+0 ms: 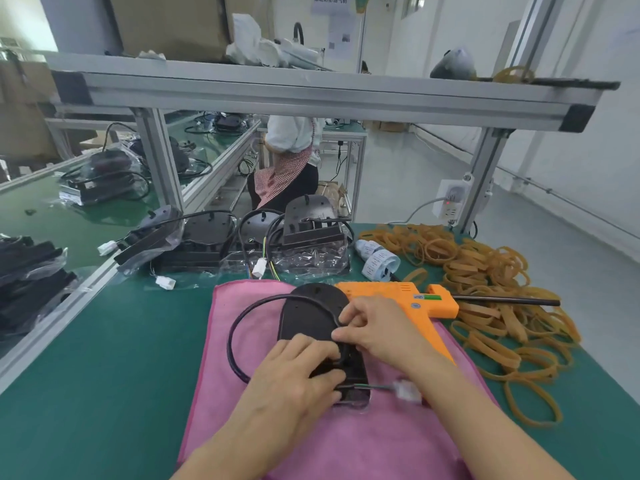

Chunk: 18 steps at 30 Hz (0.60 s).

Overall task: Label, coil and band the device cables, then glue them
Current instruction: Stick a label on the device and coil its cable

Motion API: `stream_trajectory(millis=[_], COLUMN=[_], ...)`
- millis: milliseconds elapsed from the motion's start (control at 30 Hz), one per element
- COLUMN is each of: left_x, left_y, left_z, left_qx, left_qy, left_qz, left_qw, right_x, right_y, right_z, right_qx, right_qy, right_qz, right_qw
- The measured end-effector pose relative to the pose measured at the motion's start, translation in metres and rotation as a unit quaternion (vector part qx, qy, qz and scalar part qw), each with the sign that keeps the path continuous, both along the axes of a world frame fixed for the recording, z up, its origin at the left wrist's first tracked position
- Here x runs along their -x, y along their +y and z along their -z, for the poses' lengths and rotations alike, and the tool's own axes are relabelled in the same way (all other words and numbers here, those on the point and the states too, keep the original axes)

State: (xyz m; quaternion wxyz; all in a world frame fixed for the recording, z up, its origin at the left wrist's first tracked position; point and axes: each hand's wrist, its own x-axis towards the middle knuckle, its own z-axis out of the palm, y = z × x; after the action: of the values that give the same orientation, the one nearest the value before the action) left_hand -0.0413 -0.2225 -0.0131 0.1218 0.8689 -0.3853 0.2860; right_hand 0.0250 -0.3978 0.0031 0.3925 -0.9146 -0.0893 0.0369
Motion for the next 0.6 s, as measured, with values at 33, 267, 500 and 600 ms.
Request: stream_trajectory(millis=[33, 267, 500, 600], left_x=[-0.001, -0.006, -0.014, -0.054], left_y=[-0.002, -0.012, 0.014, 0.039], left_z=[0.003, 0.016, 0.01, 0.0], left_qx=[0.0, 0.024, 0.306, 0.317], left_qy=[-0.002, -0.034, 0.175, 0.126], left_qz=[-0.001, -0.02, 0.027, -0.129], left_qw=[1.0, 0.999, 0.936, 0.931], right_x=[0.003, 0.048, 0.069, 0.063], right_y=[0.001, -0.013, -0.032, -0.026], right_z=[0.001, -0.019, 0.002, -0.003], right_qx=[0.005, 0.029, 0.184, 0.052], right_qy=[-0.016, -0.113, -0.148, -0.127], right_qz=[0.006, -0.139, -0.186, -0.12], right_qw=[1.0, 0.983, 0.954, 0.983])
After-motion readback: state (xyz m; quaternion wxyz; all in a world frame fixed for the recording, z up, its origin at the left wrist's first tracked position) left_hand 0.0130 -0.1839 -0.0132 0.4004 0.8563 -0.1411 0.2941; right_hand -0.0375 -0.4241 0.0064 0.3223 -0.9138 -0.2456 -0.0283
